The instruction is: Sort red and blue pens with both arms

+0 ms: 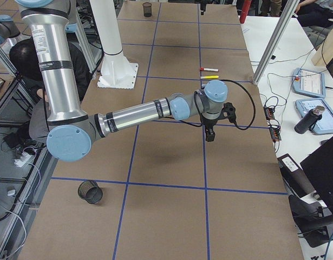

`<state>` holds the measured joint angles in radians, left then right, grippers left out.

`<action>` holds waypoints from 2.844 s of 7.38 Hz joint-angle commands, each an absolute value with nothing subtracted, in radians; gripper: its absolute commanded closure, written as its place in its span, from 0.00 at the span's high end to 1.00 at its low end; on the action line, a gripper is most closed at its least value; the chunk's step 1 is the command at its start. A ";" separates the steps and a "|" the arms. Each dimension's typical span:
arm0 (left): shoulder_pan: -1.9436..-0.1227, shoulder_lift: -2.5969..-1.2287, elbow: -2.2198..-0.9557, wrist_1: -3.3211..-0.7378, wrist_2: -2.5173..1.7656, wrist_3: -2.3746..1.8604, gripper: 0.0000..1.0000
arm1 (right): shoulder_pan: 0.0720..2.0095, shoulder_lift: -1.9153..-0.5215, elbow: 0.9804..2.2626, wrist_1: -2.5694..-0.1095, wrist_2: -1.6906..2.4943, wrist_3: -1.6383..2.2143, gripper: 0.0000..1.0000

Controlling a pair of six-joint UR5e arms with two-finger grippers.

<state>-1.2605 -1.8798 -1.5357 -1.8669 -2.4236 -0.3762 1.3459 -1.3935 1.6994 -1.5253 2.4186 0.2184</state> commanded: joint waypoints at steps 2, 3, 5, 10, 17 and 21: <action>-1.166 -2.065 -1.403 -1.811 -2.380 -0.405 1.00 | 1.322 -1.393 1.695 -1.505 2.413 0.235 1.00; -1.110 -2.129 -1.387 -1.790 -2.326 -0.513 1.00 | 1.309 -1.378 1.697 -1.506 2.413 0.267 1.00; -0.973 -2.236 -1.342 -1.793 -2.220 -0.696 1.00 | 1.252 -1.300 1.680 -1.528 2.411 0.287 1.00; -0.776 -2.509 -1.134 -1.812 -2.063 -0.997 1.00 | 1.073 -1.058 1.559 -1.569 2.324 0.630 1.00; -0.713 -2.545 -0.994 -1.933 -1.979 -1.043 0.82 | 1.054 -1.046 1.555 -1.565 2.322 0.635 1.00; -0.704 -2.542 -0.994 -1.933 -1.979 -1.043 0.64 | 1.051 -1.046 1.555 -1.565 2.322 0.635 1.00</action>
<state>-0.7050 -2.5429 -0.9941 -1.9327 -1.9789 -1.0431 1.0518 -1.0460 1.5554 -1.5647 2.3224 0.6351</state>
